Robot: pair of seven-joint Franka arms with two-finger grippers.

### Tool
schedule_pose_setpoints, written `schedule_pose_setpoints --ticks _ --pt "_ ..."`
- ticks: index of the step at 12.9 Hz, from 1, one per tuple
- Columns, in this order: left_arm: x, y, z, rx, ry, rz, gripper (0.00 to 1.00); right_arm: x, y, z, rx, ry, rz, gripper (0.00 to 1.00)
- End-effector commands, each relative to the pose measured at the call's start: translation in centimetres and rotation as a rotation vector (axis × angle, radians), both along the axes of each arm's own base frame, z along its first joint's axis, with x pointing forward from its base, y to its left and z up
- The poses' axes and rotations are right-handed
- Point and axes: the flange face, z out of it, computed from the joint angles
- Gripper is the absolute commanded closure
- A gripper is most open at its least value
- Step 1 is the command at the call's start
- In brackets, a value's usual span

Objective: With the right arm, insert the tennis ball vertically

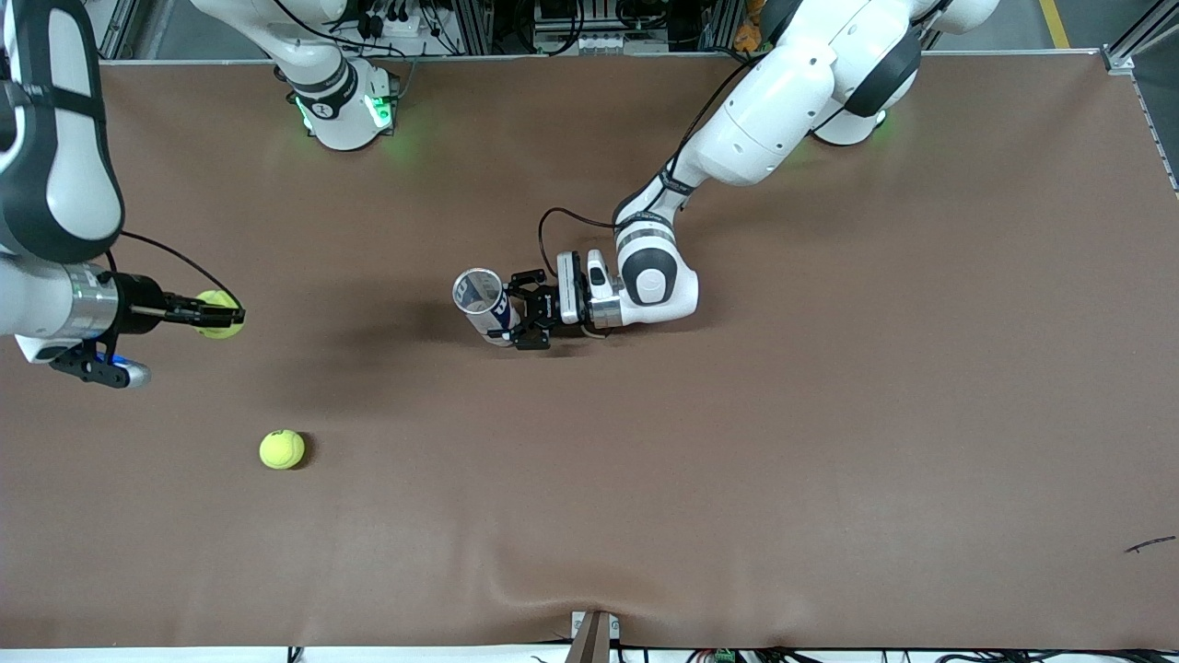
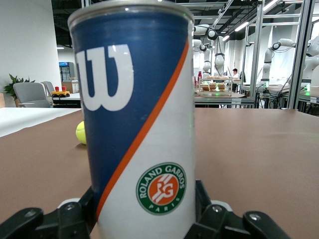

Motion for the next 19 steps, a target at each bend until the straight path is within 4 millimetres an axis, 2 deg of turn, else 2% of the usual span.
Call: schedule_pose_setpoints --ticks 1,3,5,7,9,13,14,19 --pt "0.4 0.4 -1.7 0.013 -0.105 0.037 0.25 -1.3 7.8 2.8 -0.046 0.012 -0.047 0.43" --pt "0.3 0.3 -1.8 0.012 -0.109 0.034 0.25 -2.3 14.9 3.1 -0.092 0.025 -0.08 0.46" --pt "0.3 0.3 -1.8 0.012 -0.108 0.036 0.25 -3.2 21.0 2.9 -0.124 0.005 -0.118 0.46" --pt "0.4 0.4 -1.8 0.012 -0.108 0.037 0.25 -4.4 26.6 2.8 -0.144 -0.029 -0.172 0.46" --pt "0.3 0.3 -1.8 0.012 -0.108 0.036 0.25 -5.7 31.0 1.9 -0.171 -0.031 -0.23 0.46" --pt "0.4 0.3 -1.7 0.011 -0.109 0.036 0.25 -7.6 37.1 -1.9 -0.229 -0.025 -0.268 0.46" --pt "0.4 0.3 -1.7 0.011 -0.109 0.036 0.25 -8.0 38.1 -2.9 -0.242 -0.022 -0.277 0.46" --pt "0.3 0.4 -1.9 0.011 -0.107 0.035 0.25 -7.4 38.0 -5.4 -0.278 -0.014 -0.275 0.45"
